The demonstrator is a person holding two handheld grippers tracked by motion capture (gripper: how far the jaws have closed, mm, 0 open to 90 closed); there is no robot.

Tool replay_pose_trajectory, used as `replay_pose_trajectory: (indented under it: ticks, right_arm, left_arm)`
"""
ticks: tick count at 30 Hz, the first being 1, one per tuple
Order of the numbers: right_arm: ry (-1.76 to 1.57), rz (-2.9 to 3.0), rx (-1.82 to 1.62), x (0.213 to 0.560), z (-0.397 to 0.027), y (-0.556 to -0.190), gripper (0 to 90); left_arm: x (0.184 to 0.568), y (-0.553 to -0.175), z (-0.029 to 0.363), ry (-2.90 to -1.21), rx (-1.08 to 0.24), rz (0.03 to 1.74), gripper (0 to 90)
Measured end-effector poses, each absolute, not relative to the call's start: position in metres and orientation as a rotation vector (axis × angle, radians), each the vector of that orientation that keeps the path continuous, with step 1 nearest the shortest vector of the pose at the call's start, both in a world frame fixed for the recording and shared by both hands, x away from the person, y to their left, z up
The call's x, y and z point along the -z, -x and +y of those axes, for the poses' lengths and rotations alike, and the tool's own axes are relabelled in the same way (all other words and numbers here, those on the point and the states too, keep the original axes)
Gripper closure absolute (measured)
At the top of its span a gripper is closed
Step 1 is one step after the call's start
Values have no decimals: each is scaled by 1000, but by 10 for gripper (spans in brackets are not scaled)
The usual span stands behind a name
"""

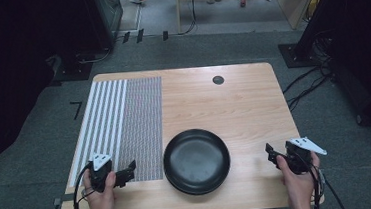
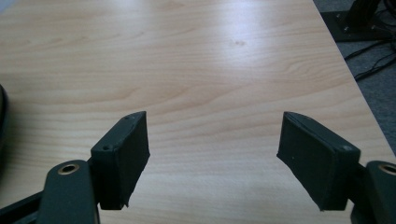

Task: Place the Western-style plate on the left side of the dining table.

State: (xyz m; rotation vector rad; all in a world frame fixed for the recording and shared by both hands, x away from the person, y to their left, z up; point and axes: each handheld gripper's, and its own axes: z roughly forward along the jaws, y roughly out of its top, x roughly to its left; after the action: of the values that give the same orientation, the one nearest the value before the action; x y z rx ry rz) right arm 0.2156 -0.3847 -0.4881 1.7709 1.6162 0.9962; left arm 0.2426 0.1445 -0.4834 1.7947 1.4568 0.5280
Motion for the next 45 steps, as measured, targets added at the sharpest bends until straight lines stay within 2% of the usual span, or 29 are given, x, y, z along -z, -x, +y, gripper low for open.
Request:
replay_pose_trajectory:
  ticks: [11,25,36,43,44,45]
  right_arm:
    - [-1705,1709,-1040,475,-357,-233,260]
    - [-1697,1716,-1172,453,-322,-245,307]
    - [-1654,1838,-1220,460,-301,-242,327]
    - [-1671,1842,-1205,466,-289,-241,393]
    - [-1669,1858,-1199,468,-285,-241,432]
    - [-1669,1858,-1199,468,-285,-241,432]
  left_arm:
    - [480,-244,107,-1839,-502,1381,84]
    - [458,-252,85,-1822,-480,1305,85]
    - [465,-250,84,-1812,-395,1308,85]
    - [465,-246,75,-1823,-369,1278,88]
    - [467,-246,72,-1826,-365,1283,94]
    - [467,-246,72,-1826,-365,1283,135]
